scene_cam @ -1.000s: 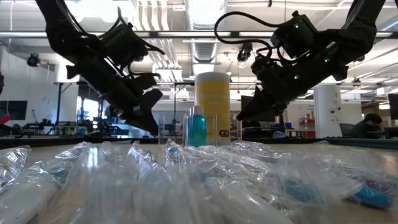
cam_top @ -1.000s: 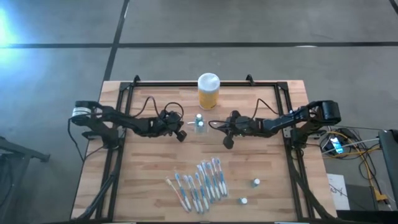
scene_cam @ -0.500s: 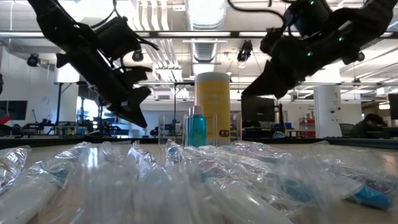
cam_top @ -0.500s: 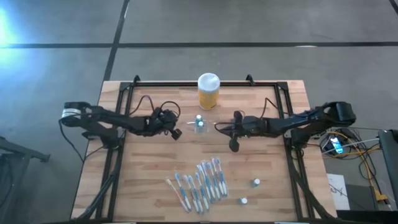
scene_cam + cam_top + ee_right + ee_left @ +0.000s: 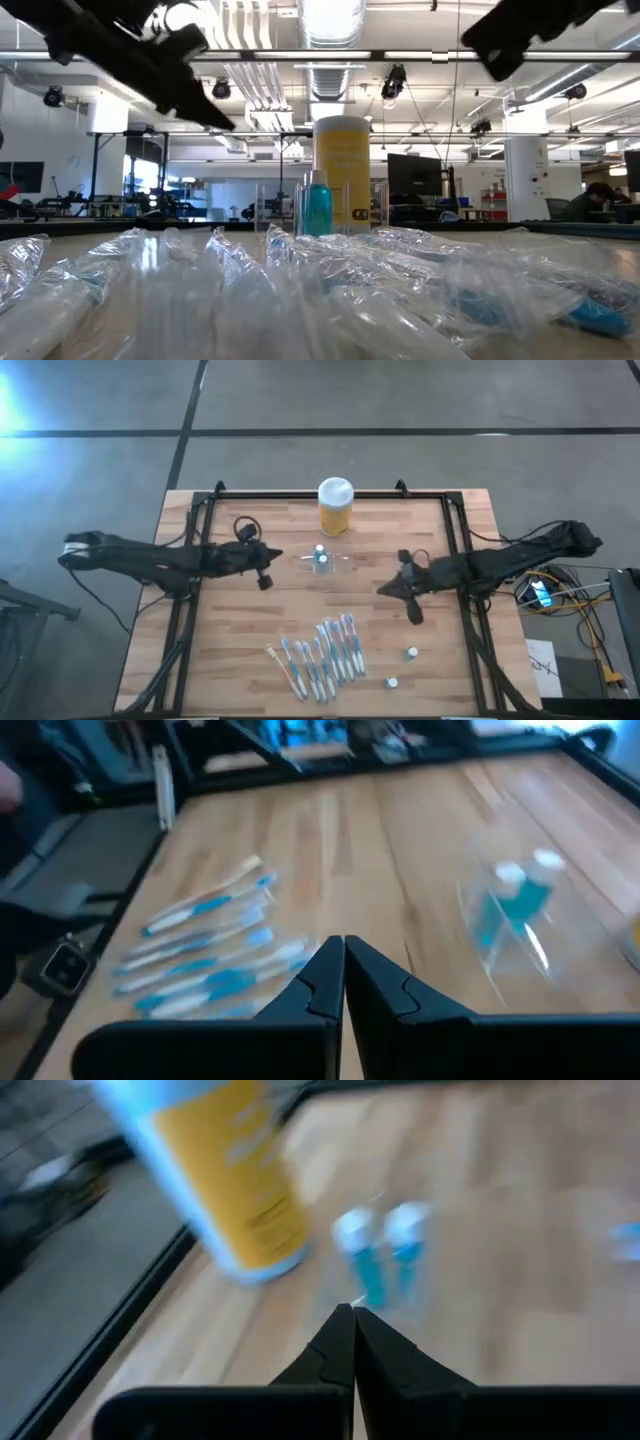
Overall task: Pick & Place toothbrushing station
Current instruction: Put the blue mouthwash bottle into the transparent organizer
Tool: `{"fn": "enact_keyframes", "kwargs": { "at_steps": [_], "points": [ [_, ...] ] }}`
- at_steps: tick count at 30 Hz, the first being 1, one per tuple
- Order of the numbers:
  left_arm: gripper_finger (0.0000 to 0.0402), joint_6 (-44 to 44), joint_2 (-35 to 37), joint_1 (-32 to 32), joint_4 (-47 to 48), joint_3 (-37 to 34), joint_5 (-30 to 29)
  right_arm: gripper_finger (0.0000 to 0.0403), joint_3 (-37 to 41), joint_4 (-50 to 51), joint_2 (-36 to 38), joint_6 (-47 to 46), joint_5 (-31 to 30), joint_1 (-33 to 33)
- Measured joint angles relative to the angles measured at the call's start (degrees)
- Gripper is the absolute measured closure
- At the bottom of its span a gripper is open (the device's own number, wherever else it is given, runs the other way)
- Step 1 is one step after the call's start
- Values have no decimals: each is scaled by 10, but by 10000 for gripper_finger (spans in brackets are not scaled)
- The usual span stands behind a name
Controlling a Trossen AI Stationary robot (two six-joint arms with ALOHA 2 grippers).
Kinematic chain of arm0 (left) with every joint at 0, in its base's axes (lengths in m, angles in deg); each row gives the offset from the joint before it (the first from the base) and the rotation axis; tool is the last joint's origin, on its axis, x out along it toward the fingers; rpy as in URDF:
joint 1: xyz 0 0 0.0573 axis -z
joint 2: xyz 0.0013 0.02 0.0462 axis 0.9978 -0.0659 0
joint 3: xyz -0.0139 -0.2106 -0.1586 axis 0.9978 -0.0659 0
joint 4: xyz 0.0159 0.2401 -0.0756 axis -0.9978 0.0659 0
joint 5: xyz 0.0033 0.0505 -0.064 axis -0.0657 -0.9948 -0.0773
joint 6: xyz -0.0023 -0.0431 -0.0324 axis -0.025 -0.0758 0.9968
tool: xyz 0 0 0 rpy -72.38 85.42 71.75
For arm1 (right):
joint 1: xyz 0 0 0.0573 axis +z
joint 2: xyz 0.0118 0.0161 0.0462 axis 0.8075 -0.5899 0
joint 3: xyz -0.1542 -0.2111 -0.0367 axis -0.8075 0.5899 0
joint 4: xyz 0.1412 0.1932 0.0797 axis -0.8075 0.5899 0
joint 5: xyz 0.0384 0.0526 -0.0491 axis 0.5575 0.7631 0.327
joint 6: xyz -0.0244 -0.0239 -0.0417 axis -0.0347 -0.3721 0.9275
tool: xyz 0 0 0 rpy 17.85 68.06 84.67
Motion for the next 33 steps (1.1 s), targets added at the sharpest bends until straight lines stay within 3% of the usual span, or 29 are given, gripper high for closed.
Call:
{"fn": "enact_keyframes", "kwargs": {
  "at_steps": [6,9,13,18,23,33],
  "points": [
    [397,-3,76,3,40,0,161,394,-136,326,-10,-167,-148,116],
    [393,14,94,4,52,0,203,387,-197,447,-43,-252,-156,160],
    [389,34,97,7,56,0,207,360,-260,546,-103,-347,-136,201],
    [388,49,96,8,55,0,215,309,-314,600,-190,-399,-72,234],
    [388,53,95,11,54,0,217,267,-357,597,-272,-361,-59,263],
    [393,133,95,11,53,5,212,232,-470,615,-402,-376,17,267]
  ]
}}
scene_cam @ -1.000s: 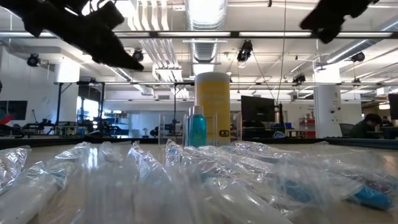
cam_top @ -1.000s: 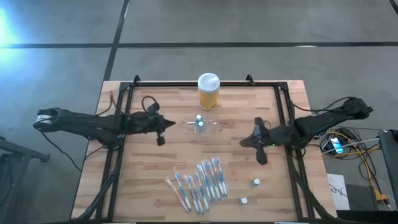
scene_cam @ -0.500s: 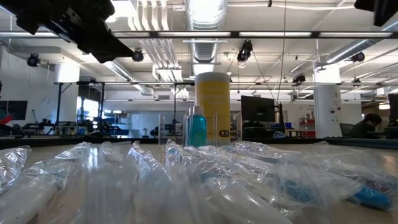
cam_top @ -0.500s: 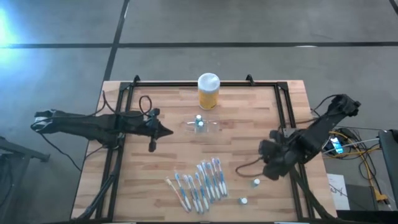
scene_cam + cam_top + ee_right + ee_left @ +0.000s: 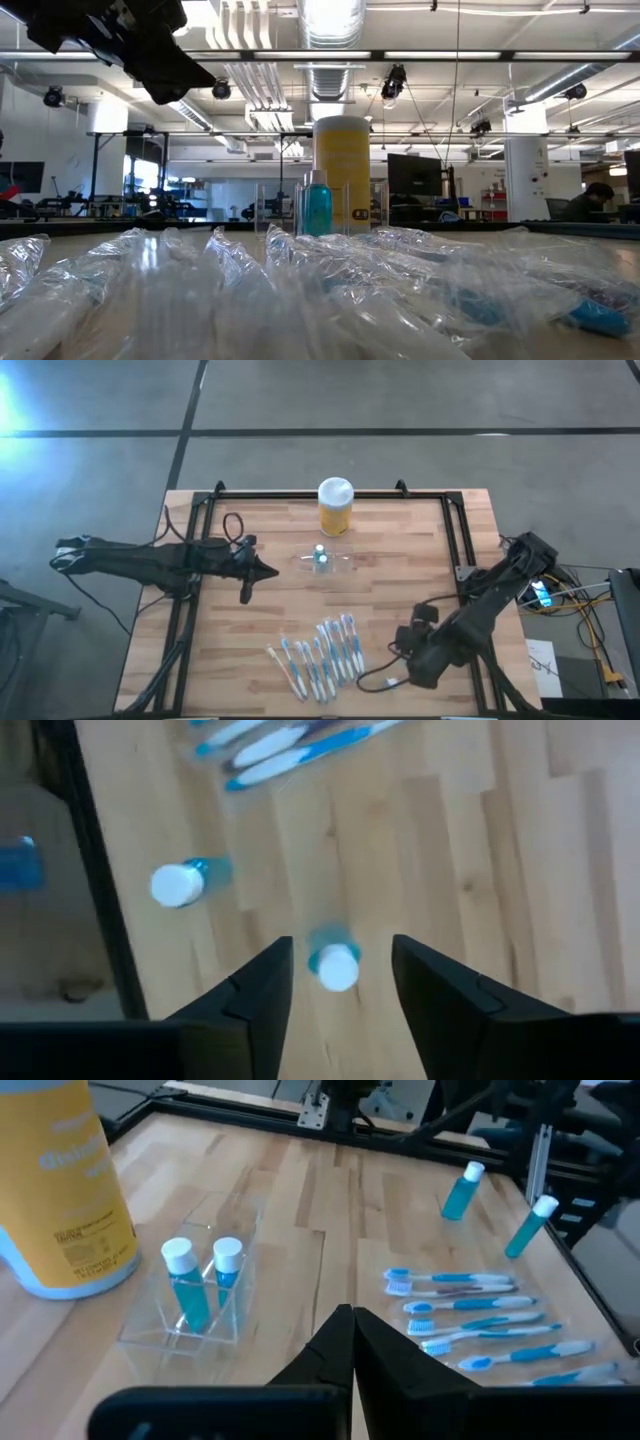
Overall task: Pick & Place toothbrushing station
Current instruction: Put the blue mouthwash bottle into the transparent organizer
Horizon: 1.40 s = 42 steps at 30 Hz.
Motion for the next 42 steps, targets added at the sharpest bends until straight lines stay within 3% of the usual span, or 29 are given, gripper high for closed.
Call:
{"fn": "enact_keyframes", "kwargs": {
  "at_steps": [8,22,30,42],
  "points": [
    [389,10,0,1,37,0,8,231,-27,122,-15,-176,0,3],
    [389,-4,0,1,99,15,8,210,-19,85,9,-428,58,6],
    [392,-41,0,1,132,14,8,195,4,24,-9,-534,54,6],
    [389,-72,1,1,132,15,8,195,4,16,-76,-600,67,6]
  ]
}}
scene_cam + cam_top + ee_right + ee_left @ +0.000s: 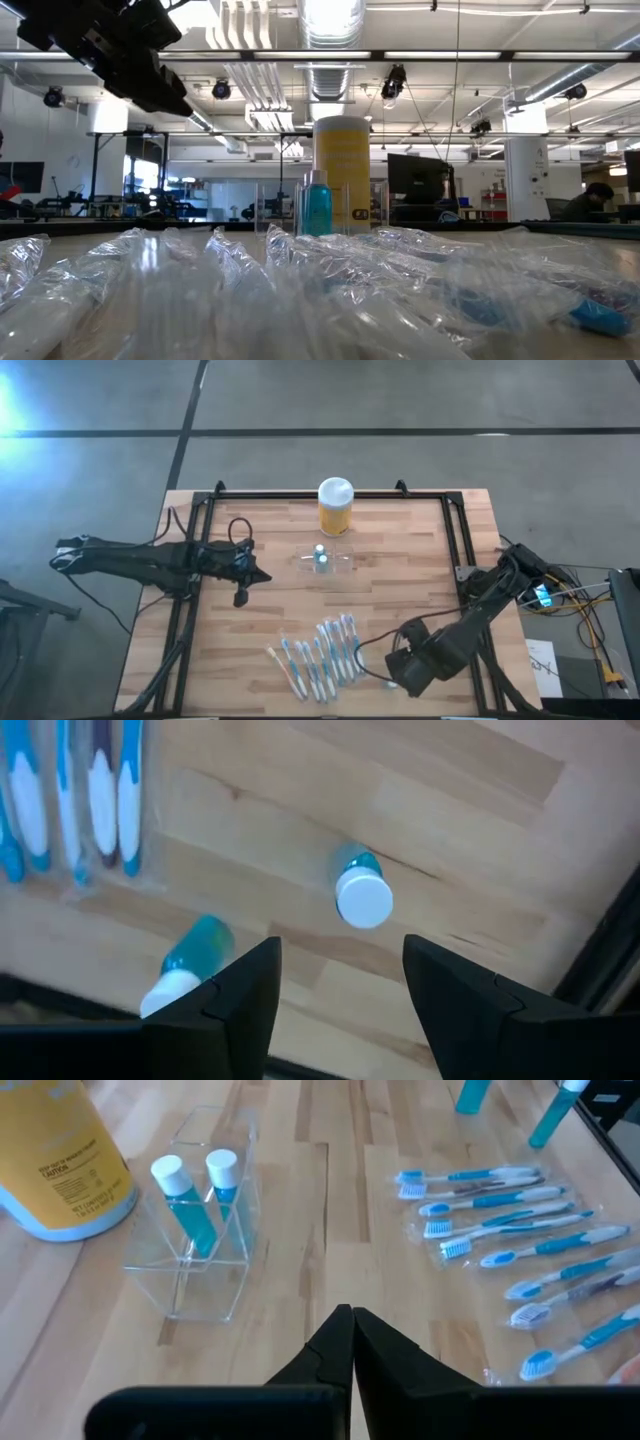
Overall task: Pick & Place toothbrushing station
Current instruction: Put the blue mouthwash bottle into the transparent organizer
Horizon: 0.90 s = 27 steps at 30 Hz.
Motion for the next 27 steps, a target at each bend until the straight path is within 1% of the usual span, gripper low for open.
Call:
{"fn": "enact_keyframes", "kwargs": {
  "at_steps": [5,9,14,22,27],
  "points": [
    [395,0,0,0,-2,0,0,195,1,-1,-20,-15,3,0],
    [392,1,0,0,-2,0,0,195,1,4,-28,-19,4,0],
    [387,1,0,0,-2,0,0,195,2,17,-29,-25,4,0],
    [393,3,0,0,-6,1,0,195,18,12,-29,-20,4,-4],
    [385,5,0,0,-8,1,0,196,25,10,-29,-19,4,-4]
  ]
}}
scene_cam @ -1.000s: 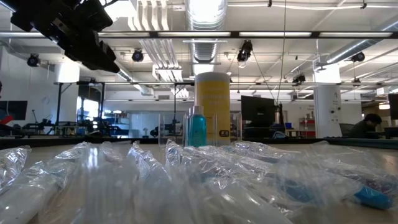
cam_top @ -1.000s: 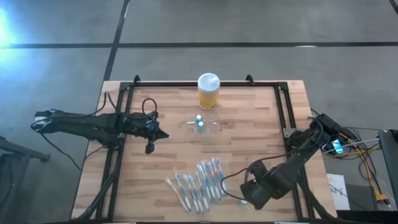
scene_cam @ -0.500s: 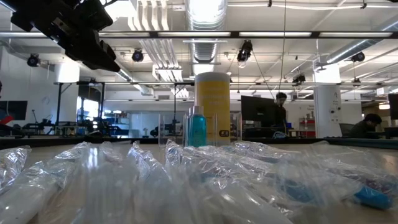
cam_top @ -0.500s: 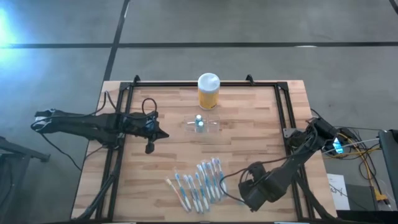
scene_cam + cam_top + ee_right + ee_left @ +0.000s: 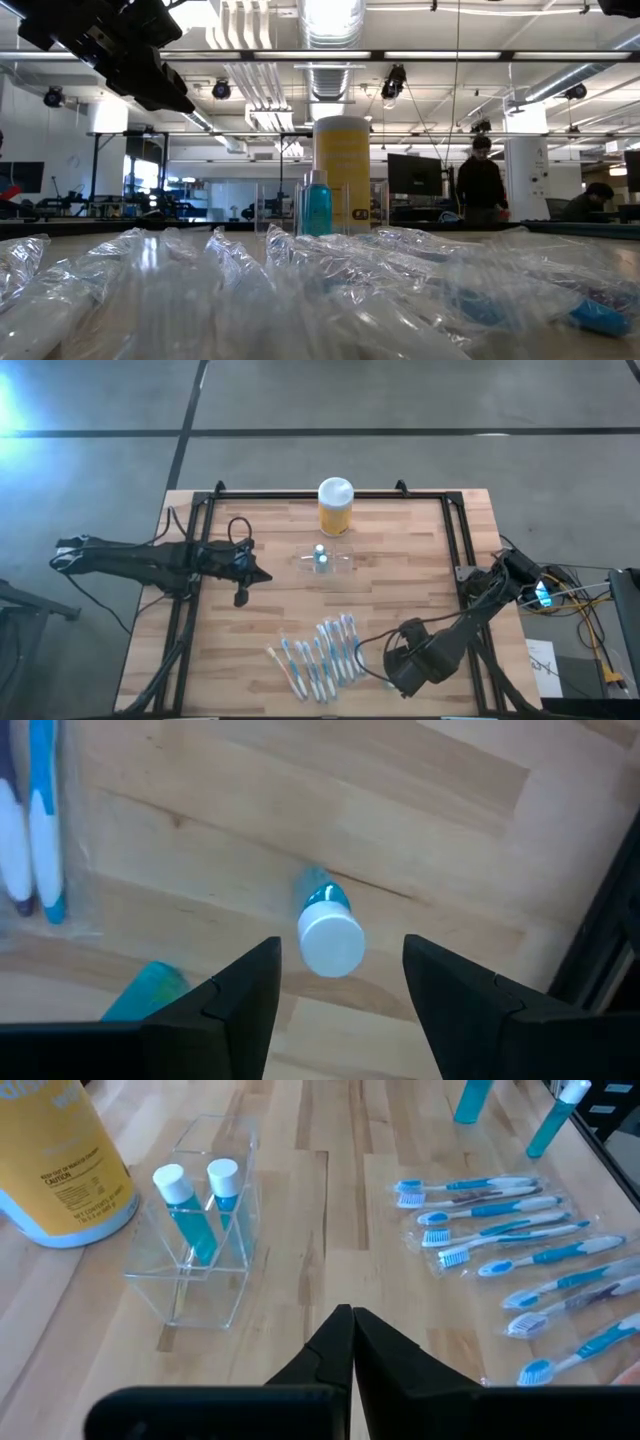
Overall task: Pick & Place toothbrushing station
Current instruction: Put the blue mouthwash bottle into the transparent organizer
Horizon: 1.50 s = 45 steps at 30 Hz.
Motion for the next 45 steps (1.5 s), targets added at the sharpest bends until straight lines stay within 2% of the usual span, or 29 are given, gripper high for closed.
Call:
{"fn": "enact_keyframes", "kwargs": {
  "at_steps": [25,32,42,45],
  "points": [
    [385,1,0,0,0,-1,0,246,22,-23,0,12,-5,-2],
    [385,0,0,0,0,-1,0,260,39,-58,0,18,-4,-3],
    [388,0,0,0,0,-1,0,312,45,-76,0,50,-3,-5],
    [387,0,0,0,0,-1,0,314,45,-75,1,61,-3,-5]
  ]
}}
